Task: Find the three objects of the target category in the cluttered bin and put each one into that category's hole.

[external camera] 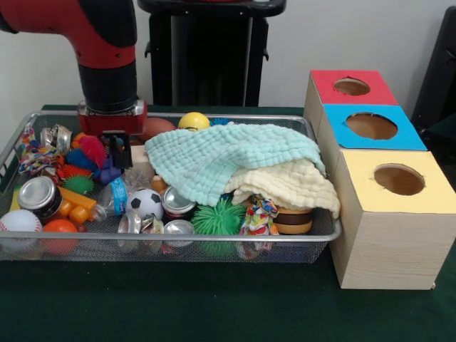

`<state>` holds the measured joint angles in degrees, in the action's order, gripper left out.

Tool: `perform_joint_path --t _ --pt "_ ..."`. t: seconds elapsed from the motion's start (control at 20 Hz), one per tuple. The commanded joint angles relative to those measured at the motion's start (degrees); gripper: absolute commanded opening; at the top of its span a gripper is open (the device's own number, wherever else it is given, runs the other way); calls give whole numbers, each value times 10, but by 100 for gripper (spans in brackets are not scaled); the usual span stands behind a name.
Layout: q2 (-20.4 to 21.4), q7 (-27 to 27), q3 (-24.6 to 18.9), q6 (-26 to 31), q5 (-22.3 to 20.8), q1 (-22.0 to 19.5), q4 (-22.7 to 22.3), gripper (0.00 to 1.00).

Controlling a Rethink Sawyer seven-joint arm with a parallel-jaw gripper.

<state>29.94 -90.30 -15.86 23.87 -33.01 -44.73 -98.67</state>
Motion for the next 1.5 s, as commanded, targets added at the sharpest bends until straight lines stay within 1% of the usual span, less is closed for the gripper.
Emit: perform_joint_path --t 0.05,0.25,0.6,0.75,1.05,1.2,1.5 --pt "-5 91 14 83 -83 28 42 0" --pt "-6 91 8 86 -101 28 45 0" --pt "2 90 11 82 -135 34 50 0" --pt "11 85 9 86 -135 35 51 0" --pt "39 94 5 103 -142 45 54 0" --pt "54 92 0 115 -138 47 50 0" --pt "61 97 0 115 -152 50 48 0"
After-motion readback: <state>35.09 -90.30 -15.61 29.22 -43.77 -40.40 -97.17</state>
